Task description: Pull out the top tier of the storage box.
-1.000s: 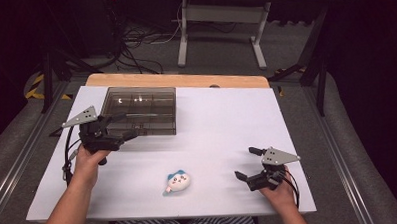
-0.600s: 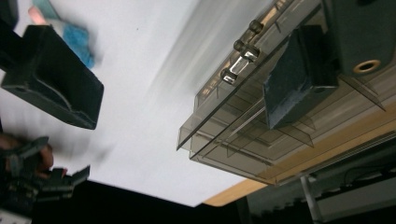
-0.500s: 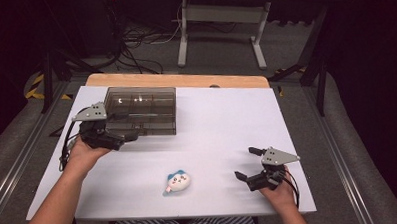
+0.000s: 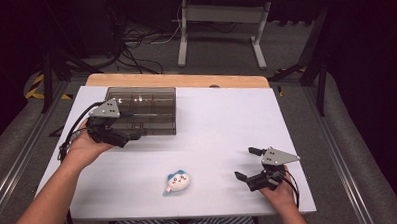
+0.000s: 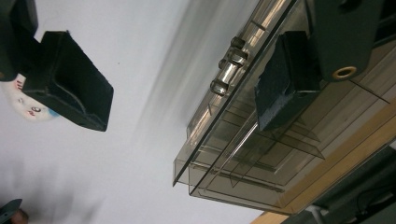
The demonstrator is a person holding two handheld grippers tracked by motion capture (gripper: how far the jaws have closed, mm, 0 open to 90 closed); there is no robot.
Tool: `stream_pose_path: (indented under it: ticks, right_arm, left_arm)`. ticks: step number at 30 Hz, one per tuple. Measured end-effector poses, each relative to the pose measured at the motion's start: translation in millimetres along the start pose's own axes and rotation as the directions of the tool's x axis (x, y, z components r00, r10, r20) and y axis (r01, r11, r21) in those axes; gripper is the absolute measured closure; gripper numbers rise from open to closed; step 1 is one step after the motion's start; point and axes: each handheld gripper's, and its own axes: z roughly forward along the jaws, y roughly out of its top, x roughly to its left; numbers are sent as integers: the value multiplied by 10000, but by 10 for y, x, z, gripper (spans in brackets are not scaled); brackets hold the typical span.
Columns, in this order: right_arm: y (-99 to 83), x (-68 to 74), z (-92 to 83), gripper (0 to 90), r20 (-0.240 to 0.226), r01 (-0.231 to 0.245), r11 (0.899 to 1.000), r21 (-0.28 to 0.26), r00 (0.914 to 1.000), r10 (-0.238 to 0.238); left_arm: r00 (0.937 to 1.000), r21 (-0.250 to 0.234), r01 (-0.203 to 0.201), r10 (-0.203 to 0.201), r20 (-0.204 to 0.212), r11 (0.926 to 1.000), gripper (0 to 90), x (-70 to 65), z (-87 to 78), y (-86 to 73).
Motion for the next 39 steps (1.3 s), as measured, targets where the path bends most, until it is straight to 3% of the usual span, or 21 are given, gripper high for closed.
stream_pose_path:
  ticks: [6, 16, 27, 36, 37, 39]
  right_arm:
    - [0, 0, -2, 0, 7, 6, 10000, 6, 10000, -6]
    - [3, 8, -6, 0, 20, 10, 10000, -73, 10000, -10]
    - [2, 5, -10, 0, 26, -12, 10000, -97, 10000, 12]
    - [2, 6, -7, 0, 18, 1, 10000, -74, 10000, -1]
    - [2, 5, -8, 0, 12, 2, 10000, -84, 10000, -2]
    - [1, 5, -8, 0, 5, -6, 10000, -92, 10000, 6]
  left_arm:
    - [9987, 645, -470, 483, -175, 9968, 223, 4, 47, 75]
    - [9976, 1289, -663, 681, -93, 9894, 230, 26, 139, 110]
    - [9960, 2261, -868, 898, -27, 9702, 247, 70, 283, 167]
    - [9954, 2686, -952, 944, 162, 9585, 270, 86, 370, 200]
    - [9937, 2854, -1091, 1115, 81, 9522, 282, 91, 382, 206]
    - [9936, 2865, -1107, 1130, 83, 9517, 302, 93, 388, 206]
